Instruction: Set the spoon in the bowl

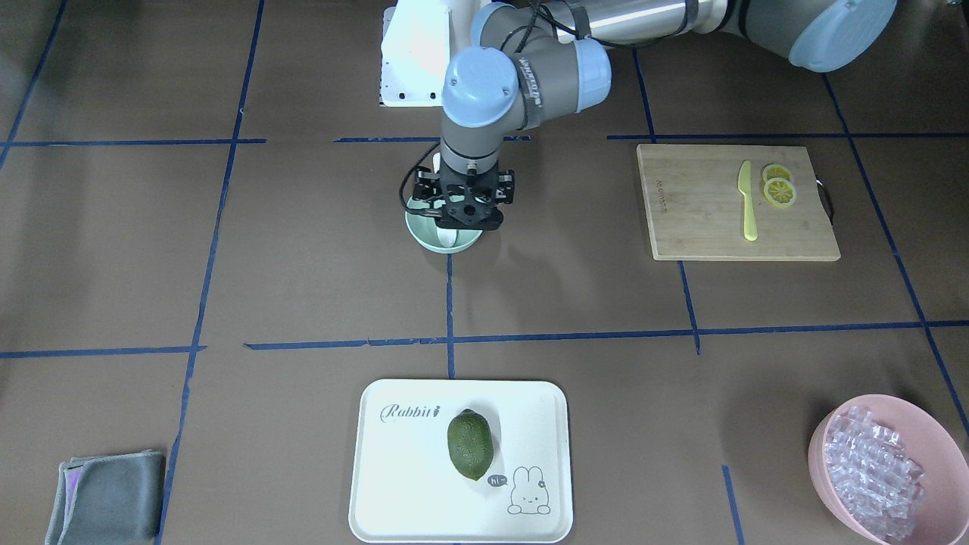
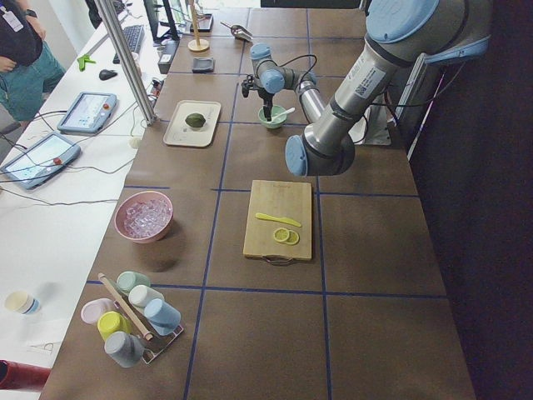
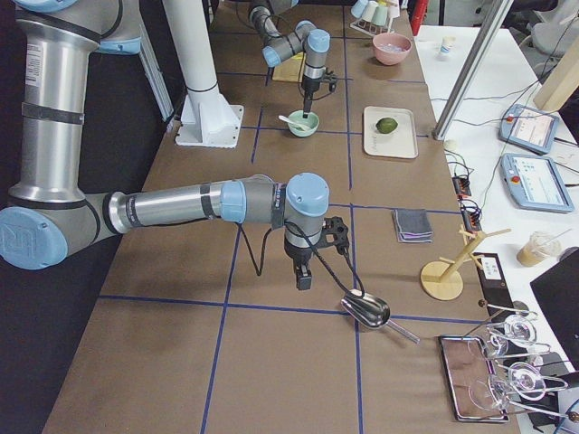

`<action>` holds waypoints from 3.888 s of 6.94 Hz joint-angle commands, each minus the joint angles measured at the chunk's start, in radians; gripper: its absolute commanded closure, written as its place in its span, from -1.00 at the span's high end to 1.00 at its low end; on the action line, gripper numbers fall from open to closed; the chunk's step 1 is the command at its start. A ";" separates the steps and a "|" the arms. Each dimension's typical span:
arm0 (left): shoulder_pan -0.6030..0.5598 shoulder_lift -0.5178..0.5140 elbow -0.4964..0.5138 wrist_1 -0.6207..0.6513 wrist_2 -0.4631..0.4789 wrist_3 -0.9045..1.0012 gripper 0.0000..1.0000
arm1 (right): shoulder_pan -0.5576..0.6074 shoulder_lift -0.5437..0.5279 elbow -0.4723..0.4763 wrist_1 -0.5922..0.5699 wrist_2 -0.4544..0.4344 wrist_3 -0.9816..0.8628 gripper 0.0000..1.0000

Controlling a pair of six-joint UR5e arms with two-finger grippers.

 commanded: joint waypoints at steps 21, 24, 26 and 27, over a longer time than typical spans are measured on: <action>-1.046 0.985 -0.227 0.111 -0.309 1.327 1.00 | 0.008 -0.013 -0.001 0.002 0.002 0.020 1.00; -1.045 0.985 -0.226 0.111 -0.309 1.327 1.00 | 0.008 -0.012 -0.001 0.002 0.004 0.020 1.00; -1.045 0.985 -0.226 0.111 -0.309 1.327 1.00 | 0.005 -0.012 -0.001 0.002 0.004 0.020 1.00; -1.045 0.985 -0.227 0.111 -0.309 1.327 1.00 | 0.005 -0.012 -0.001 0.002 0.002 0.020 1.00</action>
